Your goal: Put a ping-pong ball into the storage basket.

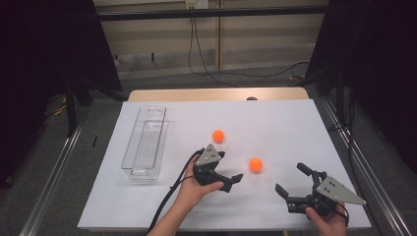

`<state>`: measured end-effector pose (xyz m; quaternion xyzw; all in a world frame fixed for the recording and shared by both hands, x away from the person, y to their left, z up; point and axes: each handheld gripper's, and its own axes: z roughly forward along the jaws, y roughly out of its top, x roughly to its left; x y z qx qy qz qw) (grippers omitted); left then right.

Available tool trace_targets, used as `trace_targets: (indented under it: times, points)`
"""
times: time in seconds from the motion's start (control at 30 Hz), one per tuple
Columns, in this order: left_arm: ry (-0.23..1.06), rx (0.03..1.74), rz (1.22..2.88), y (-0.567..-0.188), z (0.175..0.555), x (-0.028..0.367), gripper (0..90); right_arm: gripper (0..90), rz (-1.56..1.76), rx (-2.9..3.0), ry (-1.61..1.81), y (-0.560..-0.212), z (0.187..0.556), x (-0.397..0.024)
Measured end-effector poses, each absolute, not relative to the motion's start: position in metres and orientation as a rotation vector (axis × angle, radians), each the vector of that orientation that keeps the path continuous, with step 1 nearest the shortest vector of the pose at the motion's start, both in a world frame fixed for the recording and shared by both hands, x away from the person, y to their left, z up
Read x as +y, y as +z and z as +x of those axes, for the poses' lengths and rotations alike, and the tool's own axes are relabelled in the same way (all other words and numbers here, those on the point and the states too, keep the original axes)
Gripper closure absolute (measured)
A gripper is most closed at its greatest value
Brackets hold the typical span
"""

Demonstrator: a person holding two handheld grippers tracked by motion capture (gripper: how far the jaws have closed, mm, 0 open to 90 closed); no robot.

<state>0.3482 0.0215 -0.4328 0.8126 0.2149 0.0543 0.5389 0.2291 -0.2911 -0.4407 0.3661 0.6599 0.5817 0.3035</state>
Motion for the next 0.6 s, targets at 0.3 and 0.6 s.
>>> trace_targets:
  times: [0.3,0.6]
  points:
    - [0.123,0.512,1.940,-0.434,0.350,0.016,2.3,0.9,0.970,1.751,1.542,-0.441,0.229,-0.292]
    - [0.122,0.519,1.953,-0.438,0.351,0.011,2.3,0.9,0.972,1.751,1.542,-0.441,0.229,-0.292]
